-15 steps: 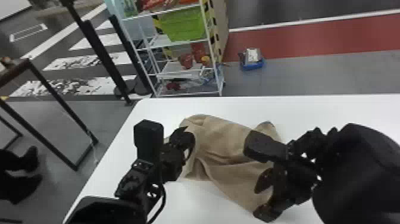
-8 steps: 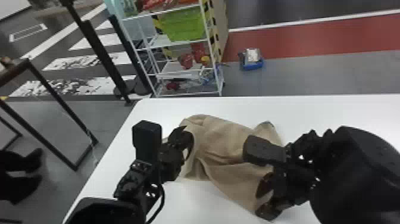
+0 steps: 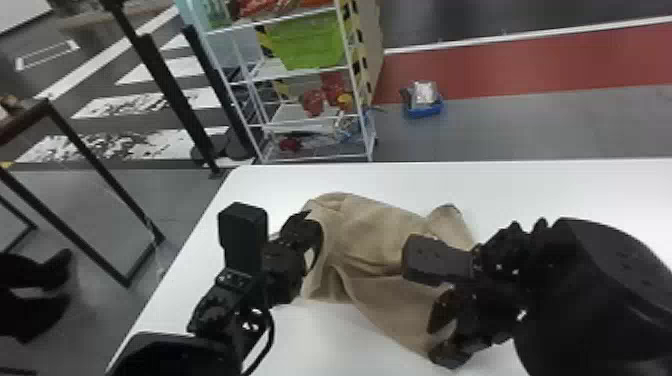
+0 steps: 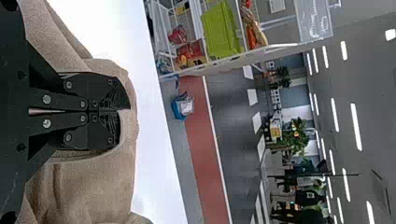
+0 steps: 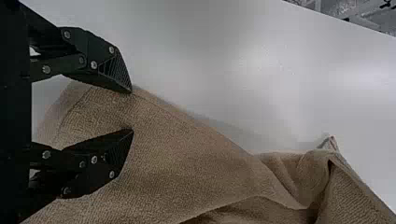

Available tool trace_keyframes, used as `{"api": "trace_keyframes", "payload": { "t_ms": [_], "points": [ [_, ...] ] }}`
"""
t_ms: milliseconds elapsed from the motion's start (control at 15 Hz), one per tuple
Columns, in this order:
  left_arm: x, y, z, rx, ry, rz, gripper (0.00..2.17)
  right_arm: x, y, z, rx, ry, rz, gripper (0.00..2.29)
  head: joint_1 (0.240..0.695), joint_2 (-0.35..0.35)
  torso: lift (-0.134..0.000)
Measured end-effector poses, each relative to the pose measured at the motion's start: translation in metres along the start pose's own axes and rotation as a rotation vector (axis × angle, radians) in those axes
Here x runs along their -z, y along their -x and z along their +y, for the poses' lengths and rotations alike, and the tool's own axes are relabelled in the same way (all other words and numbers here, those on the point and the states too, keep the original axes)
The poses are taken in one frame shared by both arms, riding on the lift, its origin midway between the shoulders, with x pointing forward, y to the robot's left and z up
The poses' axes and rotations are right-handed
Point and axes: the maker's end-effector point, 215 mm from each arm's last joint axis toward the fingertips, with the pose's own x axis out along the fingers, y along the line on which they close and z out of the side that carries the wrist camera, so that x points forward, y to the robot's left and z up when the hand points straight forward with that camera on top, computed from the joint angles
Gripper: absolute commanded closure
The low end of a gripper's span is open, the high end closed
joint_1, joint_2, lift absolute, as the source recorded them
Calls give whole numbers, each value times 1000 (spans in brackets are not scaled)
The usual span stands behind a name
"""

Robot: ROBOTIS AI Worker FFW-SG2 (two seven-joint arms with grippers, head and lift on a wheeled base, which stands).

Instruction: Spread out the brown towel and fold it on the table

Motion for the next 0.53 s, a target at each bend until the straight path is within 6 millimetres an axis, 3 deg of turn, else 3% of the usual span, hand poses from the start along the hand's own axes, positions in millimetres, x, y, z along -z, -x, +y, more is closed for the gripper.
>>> {"api": "trace_keyframes", "payload": {
  "t_ms": [67, 333, 533],
  "points": [
    [1, 0, 0, 0, 0, 1, 1534, 1, -2, 1, -3, 6, 5, 1031, 695, 350, -124],
    [2, 0, 1, -2, 2, 2, 1534, 2, 6, -9, 9, -17, -12, 1031, 695, 350, -124],
    [2, 0, 2, -2, 2, 2, 1534, -4, 44, -41, 80, -54, -75, 1031, 695, 350, -124]
  ]
}}
